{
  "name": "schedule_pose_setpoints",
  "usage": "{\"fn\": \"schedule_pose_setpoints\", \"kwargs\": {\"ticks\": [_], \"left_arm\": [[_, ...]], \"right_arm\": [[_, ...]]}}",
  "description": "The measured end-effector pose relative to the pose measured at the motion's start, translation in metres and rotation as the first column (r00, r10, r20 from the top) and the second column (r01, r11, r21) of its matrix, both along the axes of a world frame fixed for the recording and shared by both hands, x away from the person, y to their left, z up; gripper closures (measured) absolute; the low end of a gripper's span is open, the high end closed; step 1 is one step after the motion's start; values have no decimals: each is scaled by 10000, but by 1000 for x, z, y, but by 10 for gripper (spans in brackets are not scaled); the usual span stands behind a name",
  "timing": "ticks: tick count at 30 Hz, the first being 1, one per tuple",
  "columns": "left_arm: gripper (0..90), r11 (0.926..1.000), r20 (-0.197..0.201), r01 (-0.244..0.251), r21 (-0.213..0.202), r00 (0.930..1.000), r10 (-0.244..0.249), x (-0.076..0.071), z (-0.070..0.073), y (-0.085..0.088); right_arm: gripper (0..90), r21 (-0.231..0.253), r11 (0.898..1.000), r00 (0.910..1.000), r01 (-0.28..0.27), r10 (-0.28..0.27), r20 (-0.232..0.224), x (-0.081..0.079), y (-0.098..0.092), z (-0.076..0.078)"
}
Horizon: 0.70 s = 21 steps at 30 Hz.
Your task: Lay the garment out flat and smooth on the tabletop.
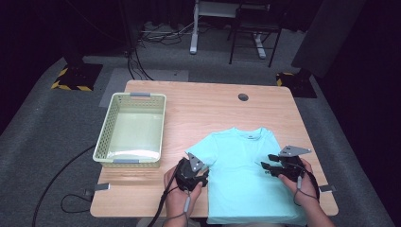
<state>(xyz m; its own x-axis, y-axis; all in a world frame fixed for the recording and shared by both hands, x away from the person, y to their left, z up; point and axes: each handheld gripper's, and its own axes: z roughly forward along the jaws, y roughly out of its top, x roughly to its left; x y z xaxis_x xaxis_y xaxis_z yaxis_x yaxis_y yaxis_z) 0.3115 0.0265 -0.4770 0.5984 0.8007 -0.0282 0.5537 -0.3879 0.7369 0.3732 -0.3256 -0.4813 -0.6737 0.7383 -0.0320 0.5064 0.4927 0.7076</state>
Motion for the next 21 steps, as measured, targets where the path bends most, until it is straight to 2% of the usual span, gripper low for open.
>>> {"fn": "schedule_pose_setpoints", "kwargs": {"ticks": [4,7,8,12,15,17,21], "left_arm": [[433,9993,-94,314,182,9995,-312,-3,-9,-14],[427,9988,-181,420,265,9990,-416,-3,-15,-18],[427,9986,-197,449,295,9988,-444,-3,-16,-19],[427,9973,-425,448,579,9982,-424,-1,-21,-20],[425,9982,-436,395,442,9983,-376,0,-24,-19],[424,9981,-399,416,456,9984,-398,0,-25,-18],[423,9990,-117,395,213,9992,-393,-1,-28,-16]], "right_arm": [[545,-321,9995,9998,52,-58,-199,6,4,-7],[585,-343,9994,9993,46,-58,-373,11,5,-12],[619,-199,9998,9994,18,-25,-348,12,5,-12],[793,-178,9998,9996,105,-109,-259,13,2,-12],[871,-52,9999,9993,148,-150,-338,15,-1,-11],[881,-70,9997,9993,238,-240,-288,15,-3,-10],[885,31,9992,9991,402,-402,-105,15,-9,-2]]}}
